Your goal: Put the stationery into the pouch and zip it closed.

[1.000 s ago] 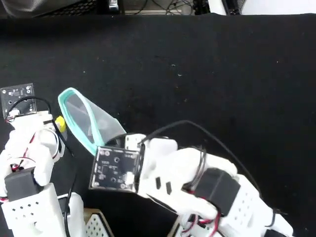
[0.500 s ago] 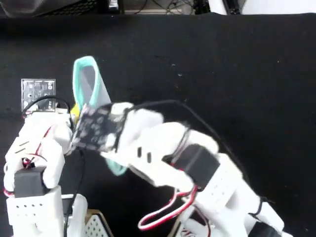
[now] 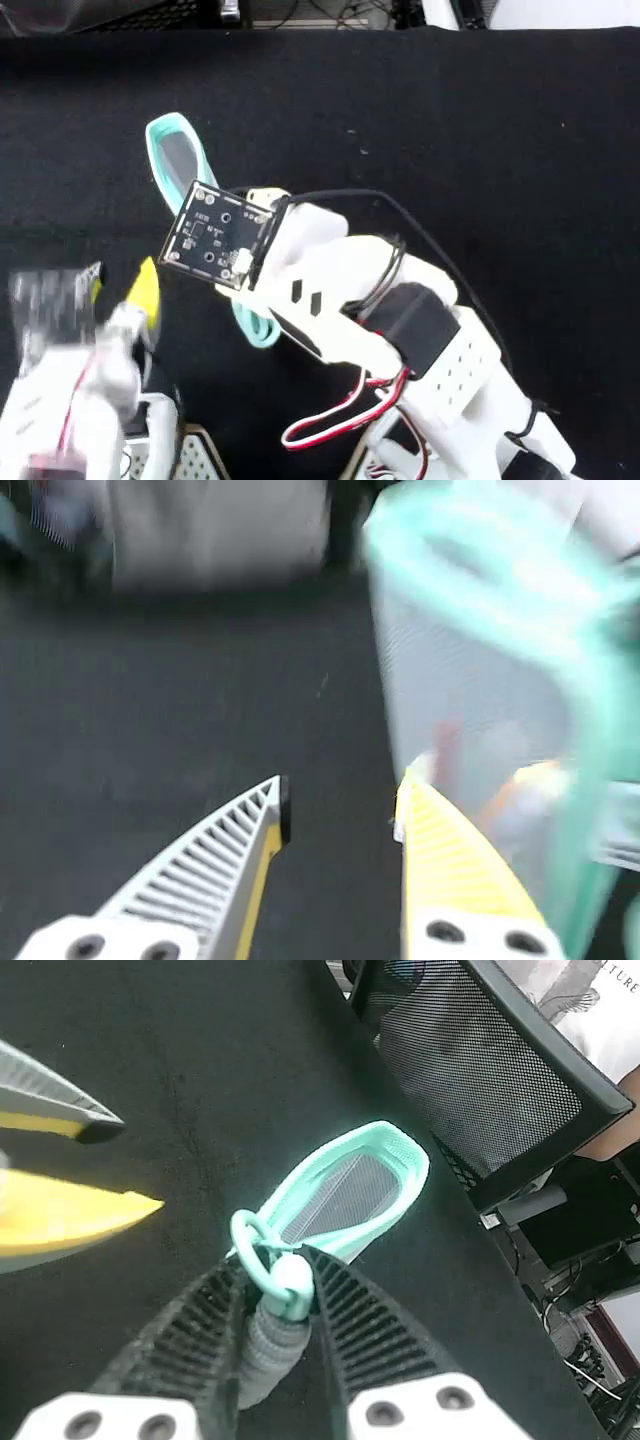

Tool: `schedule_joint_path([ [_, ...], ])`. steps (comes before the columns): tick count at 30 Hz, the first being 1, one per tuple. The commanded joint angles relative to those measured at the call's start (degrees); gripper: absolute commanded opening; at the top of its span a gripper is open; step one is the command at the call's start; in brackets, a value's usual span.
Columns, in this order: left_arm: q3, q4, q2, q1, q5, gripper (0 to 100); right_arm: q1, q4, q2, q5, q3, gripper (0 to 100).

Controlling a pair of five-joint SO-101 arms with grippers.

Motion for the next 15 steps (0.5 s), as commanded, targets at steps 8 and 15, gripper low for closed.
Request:
schedule_joint_path([
  [8, 5.85, -4.84, 0.18, 13.58, 0.00, 28, 1.23, 12.92, 8.92, 3.25, -17.80, 1.2],
  [15, -1.27, -3.08, -2.20, 14.29, 0.00, 28, 6.77, 15.74, 12.79, 3.34, -24.04, 1.2],
])
